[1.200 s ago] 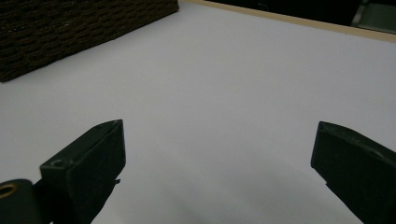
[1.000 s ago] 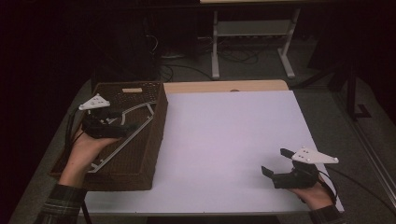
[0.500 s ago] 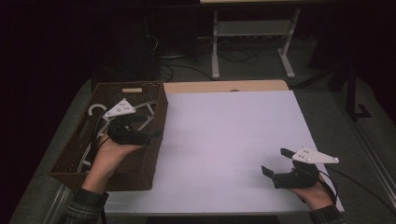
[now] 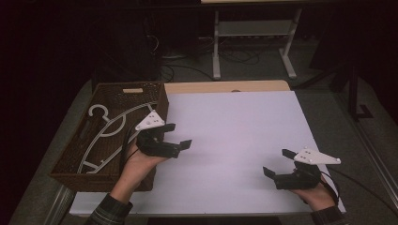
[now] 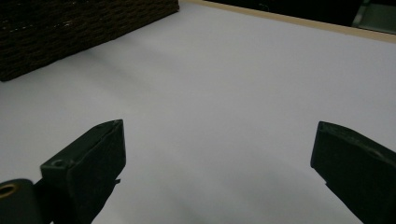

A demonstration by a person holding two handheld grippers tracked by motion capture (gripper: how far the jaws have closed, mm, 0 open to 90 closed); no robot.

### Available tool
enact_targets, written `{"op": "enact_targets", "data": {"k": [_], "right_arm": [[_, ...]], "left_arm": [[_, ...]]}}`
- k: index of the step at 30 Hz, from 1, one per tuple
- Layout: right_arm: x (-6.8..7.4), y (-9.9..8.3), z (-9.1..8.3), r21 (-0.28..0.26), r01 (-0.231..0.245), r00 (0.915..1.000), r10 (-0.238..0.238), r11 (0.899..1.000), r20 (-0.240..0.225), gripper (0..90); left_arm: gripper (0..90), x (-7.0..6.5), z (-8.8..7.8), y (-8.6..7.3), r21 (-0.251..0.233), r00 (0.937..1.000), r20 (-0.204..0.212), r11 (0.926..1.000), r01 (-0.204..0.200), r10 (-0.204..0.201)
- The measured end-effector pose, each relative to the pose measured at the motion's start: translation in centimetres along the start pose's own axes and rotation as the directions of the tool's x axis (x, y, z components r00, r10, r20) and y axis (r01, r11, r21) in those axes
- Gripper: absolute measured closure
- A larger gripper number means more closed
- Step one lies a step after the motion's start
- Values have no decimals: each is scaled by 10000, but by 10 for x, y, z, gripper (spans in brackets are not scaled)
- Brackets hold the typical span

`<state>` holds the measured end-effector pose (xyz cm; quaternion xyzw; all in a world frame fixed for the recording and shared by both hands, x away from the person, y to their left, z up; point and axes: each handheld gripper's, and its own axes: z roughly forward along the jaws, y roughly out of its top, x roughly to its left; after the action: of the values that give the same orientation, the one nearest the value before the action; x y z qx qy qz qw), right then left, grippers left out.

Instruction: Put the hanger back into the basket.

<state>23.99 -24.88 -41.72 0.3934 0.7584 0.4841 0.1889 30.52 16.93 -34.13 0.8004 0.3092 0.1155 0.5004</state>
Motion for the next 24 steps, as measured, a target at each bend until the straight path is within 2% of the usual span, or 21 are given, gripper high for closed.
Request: {"op": "enact_targets", "data": {"k": [3,5,7,9,12,16,18,21,24], "right_arm": [[0,0,0,-5,30,10000,-30,10000,-15,38],[0,0,0,-11,38,10000,-38,10000,-13,38],[0,0,0,-15,31,10000,-31,10000,-15,38],[0,0,0,-9,46,10000,-46,10000,-22,39],[0,0,0,0,61,10000,-61,10000,-37,39],[1,-1,0,33,51,10000,-51,10000,-46,39],[0,-1,0,47,61,10000,-61,10000,-57,38],[1,-1,1,93,116,9999,-115,9999,-78,38],[1,-2,2,160,150,9998,-149,9998,-96,38]], "left_arm": [[138,-9,9,-3,114,9996,255,9999,-86,83],[134,-16,16,-6,191,9992,271,9993,-312,307],[129,-18,18,-7,213,9990,294,9991,-354,348],[109,-22,26,-16,164,9972,616,9989,-430,419],[85,-26,32,-24,171,9958,749,9984,-544,529],[58,-28,37,-37,436,9937,629,9945,-951,922],[55,-27,40,-43,620,9930,619,9926,-1045,1007],[55,-24,45,-53,763,9898,842,9897,-1214,1149],[55,-22,48,-58,938,9899,729,9873,-1285,1219]]}}
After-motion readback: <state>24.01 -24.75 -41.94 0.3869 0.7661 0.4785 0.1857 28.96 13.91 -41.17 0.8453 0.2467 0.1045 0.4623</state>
